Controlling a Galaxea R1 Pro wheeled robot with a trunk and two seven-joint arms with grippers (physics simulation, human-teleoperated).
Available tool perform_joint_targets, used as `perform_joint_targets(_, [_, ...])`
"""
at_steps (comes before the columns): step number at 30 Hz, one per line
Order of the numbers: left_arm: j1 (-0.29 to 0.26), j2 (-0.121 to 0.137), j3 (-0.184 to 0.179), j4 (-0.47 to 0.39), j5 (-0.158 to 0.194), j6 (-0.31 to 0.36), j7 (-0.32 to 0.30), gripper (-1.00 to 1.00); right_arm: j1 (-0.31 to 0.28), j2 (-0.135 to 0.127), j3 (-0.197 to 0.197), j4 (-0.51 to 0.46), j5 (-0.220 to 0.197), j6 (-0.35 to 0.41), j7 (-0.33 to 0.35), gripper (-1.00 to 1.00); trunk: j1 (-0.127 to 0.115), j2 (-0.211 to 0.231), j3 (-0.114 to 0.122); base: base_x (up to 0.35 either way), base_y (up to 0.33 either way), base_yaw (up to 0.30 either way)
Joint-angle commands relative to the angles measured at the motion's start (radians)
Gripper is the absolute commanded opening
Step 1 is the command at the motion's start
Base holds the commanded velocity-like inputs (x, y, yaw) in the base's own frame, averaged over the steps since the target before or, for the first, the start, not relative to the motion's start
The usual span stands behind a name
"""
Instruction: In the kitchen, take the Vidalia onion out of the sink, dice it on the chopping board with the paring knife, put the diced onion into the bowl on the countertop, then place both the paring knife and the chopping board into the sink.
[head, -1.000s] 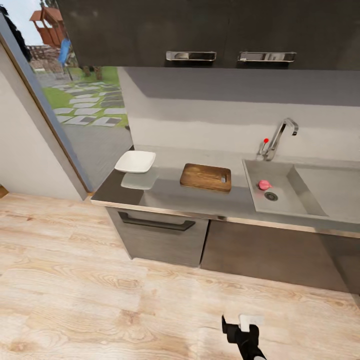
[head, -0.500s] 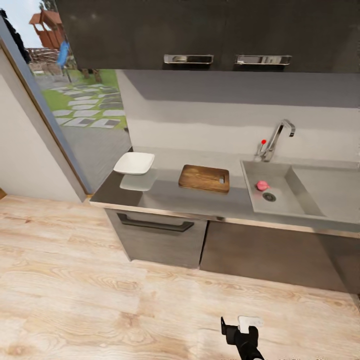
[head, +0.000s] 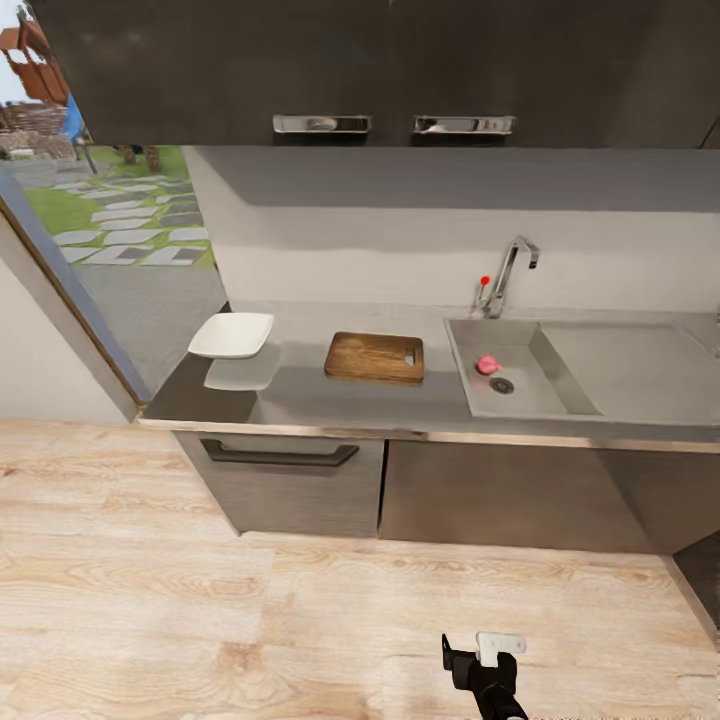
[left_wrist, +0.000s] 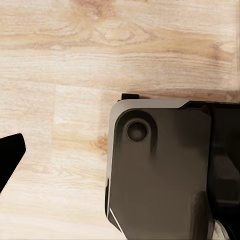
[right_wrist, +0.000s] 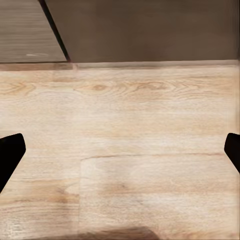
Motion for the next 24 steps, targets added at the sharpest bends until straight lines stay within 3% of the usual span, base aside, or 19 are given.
perform_joint_targets(1, [0.0,0.0,0.0,0.001,0.004,-0.006,0.0,1.0,-0.001,-0.001,0.008,0.0,-0.009,-0.004,-0.006,1.0,0.001,-0.002,0.0,0.0,0.0,-0.206])
perform_joint_targets(11, [0.0,0.0,0.0,0.008,0.004,-0.017,0.0,1.0,-0.001,-0.001,0.008,0.0,-0.009,-0.004,-0.007,1.0,0.001,-0.002,0.011,0.0,0.0,-0.165])
perform_joint_targets(24, [0.001,0.0,0.0,0.008,0.004,-0.017,0.0,1.0,-0.001,0.0,0.008,0.0,-0.009,-0.004,-0.007,1.0,0.001,-0.002,0.021,0.0,0.0,-0.014])
